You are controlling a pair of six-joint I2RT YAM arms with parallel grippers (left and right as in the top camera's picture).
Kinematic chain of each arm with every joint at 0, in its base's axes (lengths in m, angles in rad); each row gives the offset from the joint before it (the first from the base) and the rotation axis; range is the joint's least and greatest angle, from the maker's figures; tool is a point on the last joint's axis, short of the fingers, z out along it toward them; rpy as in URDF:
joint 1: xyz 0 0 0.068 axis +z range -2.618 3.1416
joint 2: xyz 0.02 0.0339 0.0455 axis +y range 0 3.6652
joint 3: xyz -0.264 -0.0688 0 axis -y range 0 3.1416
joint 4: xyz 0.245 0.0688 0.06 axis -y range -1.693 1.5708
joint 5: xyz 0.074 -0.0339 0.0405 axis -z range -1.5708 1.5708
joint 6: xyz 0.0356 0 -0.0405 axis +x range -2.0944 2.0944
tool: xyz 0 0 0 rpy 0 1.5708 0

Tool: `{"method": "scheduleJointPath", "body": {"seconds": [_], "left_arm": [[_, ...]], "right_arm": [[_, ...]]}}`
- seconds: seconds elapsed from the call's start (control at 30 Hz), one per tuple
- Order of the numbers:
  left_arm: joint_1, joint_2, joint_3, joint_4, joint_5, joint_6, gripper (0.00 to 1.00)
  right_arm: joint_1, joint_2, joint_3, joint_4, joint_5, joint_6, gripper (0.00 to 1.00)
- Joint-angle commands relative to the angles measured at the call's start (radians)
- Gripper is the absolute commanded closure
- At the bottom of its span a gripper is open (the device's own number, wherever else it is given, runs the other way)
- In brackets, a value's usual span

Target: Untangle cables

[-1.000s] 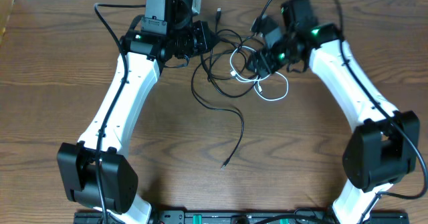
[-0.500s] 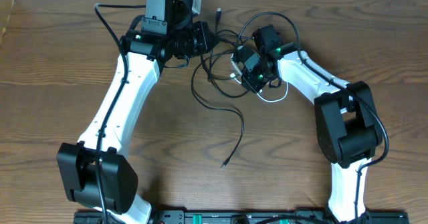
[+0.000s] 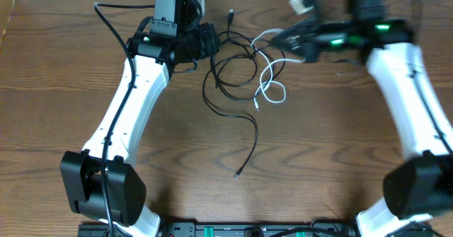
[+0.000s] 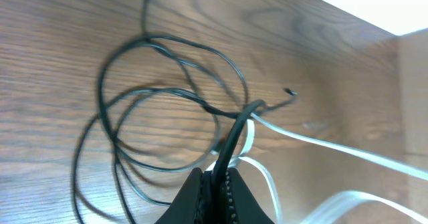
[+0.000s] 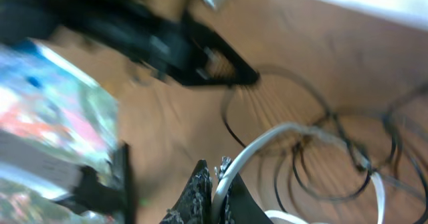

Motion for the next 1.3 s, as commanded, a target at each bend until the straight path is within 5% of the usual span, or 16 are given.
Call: {"method": "scheduleJointPath", "body": {"seconds": [0.0,0.27,0.4,0.7,0.9,0.97,1.1,1.2,1.27], "left_arm": [[0.002,-0.016,-0.006,-0.031,-0.193,-0.009,0.92],[0.004,-0.016,-0.006,-0.108,-0.415,-0.009,0.93],[0.019,-0.016,-0.006,-0.118,-0.431,-0.008,0.93],[0.105,-0.016,-0.007,-0.163,-0.43,-0.009,0.92],[0.104,-0.016,-0.007,-0.155,-0.414,-0.018,0.92],[0.102,-0.016,-0.007,-0.155,-0.415,-0.028,0.92],[0.101,-0.012,-0.007,-0.159,-0.414,-0.028,0.91],[0.101,-0.012,-0.007,-0.174,-0.407,-0.027,0.61],[0.101,-0.012,-0.007,-0.213,-0.407,-0.027,0.3]], "right_arm": [[-0.117,-0.052,0.009,0.019,-0.294,0.054,0.99],[-0.417,-0.122,0.009,0.13,-0.149,0.27,0.99],[-0.555,-0.13,0.009,0.084,0.137,0.331,0.99],[-0.624,-0.13,0.009,-0.026,0.823,0.371,0.99],[-0.533,-0.109,0.008,-0.069,0.669,0.245,0.99],[-0.454,-0.083,0.008,-0.103,0.668,0.18,0.93],[-0.304,-0.015,0.008,-0.147,0.669,0.108,0.59],[-0.204,0.051,0.008,-0.154,0.668,0.106,0.47],[-0.131,0.106,0.008,-0.153,0.669,0.128,0.45]]}}
